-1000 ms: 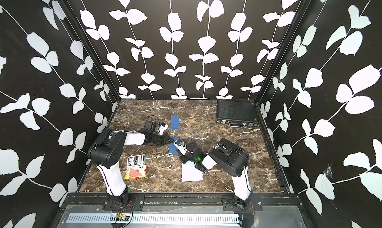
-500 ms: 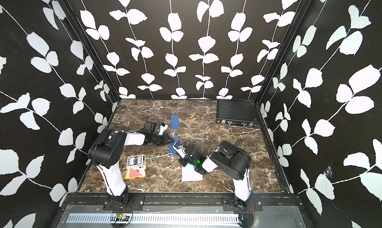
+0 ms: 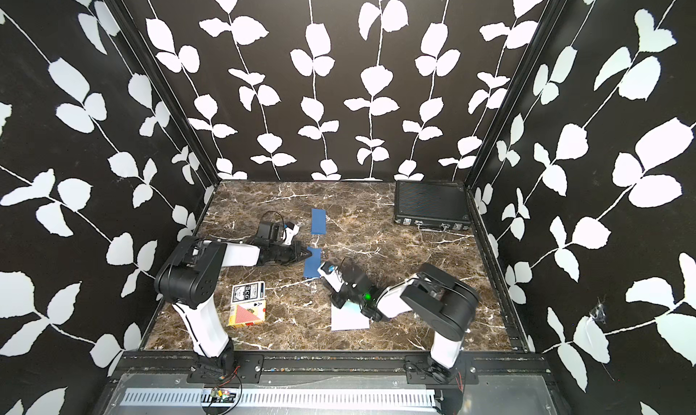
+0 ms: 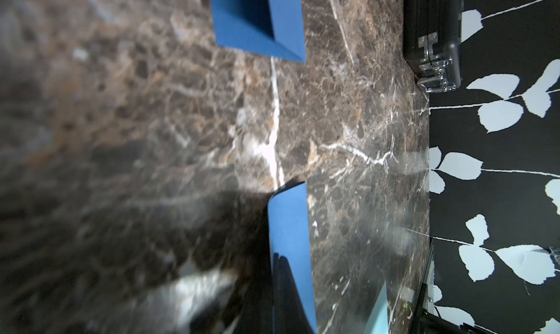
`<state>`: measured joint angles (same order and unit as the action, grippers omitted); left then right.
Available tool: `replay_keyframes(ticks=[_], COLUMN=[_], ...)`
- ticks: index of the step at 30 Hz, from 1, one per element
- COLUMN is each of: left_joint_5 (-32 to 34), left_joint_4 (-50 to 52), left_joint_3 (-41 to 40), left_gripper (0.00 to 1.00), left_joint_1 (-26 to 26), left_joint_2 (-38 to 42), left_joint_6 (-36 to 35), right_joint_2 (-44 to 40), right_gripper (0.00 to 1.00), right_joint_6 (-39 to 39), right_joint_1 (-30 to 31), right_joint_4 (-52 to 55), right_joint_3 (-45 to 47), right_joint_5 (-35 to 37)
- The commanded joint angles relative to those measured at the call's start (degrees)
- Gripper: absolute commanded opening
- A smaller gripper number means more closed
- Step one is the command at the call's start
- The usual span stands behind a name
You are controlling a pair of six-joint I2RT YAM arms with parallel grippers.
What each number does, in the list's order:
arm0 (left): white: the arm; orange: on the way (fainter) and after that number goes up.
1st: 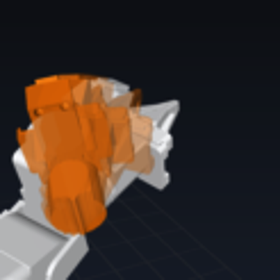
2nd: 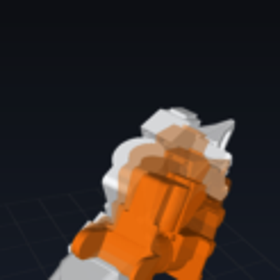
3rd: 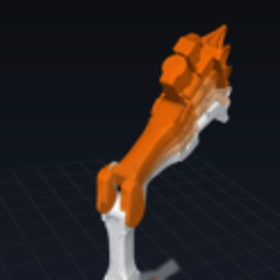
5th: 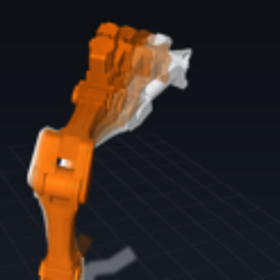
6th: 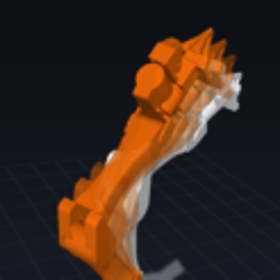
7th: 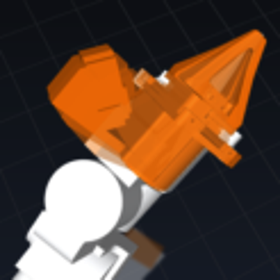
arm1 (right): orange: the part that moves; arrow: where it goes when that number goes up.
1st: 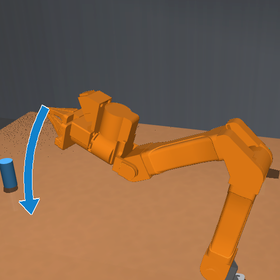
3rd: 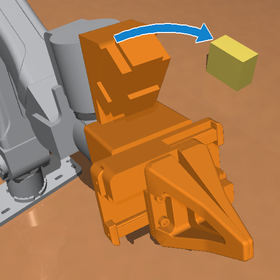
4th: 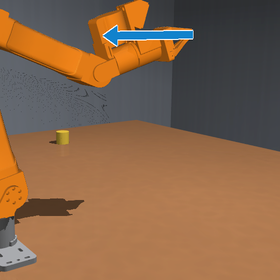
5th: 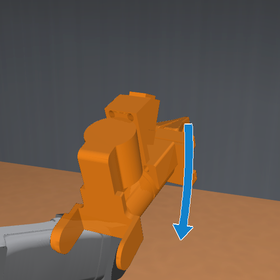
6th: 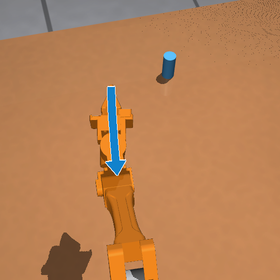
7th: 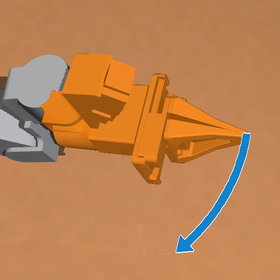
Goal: Fold the square paper along the opposite sides
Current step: Smooth out the paper at the center of the board.
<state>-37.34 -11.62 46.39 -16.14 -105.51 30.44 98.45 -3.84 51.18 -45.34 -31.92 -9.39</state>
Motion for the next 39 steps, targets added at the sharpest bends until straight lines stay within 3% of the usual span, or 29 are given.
replay_keyframes(ticks=[1, 6, 12, 18, 30, 39], left_joint_5=[4.3, 4.2, 4.6, 3.6, 3.4, 3.8], left_joint_4=[5.2, 4.8, 4.3, 2.4, 2.7, 0.8], left_joint_3=[-4.0, -5.2, -5.7, -4.8, -5.1, -7.3], left_gripper=[0.0, 0.0, 0.0, 0.0, 0.0, 0.0], left_joint_1=[-0.7, -3.5, -5.0, -5.4, -5.3, -5.2], left_joint_2=[1.1, 0.8, -0.3, -2.3, -3.0, -2.7], left_joint_6=[2.0, 3.5, 4.5, 5.8, 5.2, 5.7], right_joint_2=[1.7, 12.3, 17.6, 19.8, 21.7, 23.4], right_gripper=[0.0, 0.0, 0.0, 0.0, 0.0, 0.0], right_joint_6=[1.2, 2.3, 2.8, 2.4, 3.4, 4.5], right_joint_1=[-2.8, -6.3, -6.4, -5.8, -4.4, -4.4], right_joint_4=[-2.9, -5.2, -0.1, 1.2, 2.5, 1.2], right_joint_3=[-4.4, -14.1, -21.2, -21.4, -17.0, -15.5], right_joint_5=[1.1, -2.3, -3.2, -0.8, 12.0, 14.8])
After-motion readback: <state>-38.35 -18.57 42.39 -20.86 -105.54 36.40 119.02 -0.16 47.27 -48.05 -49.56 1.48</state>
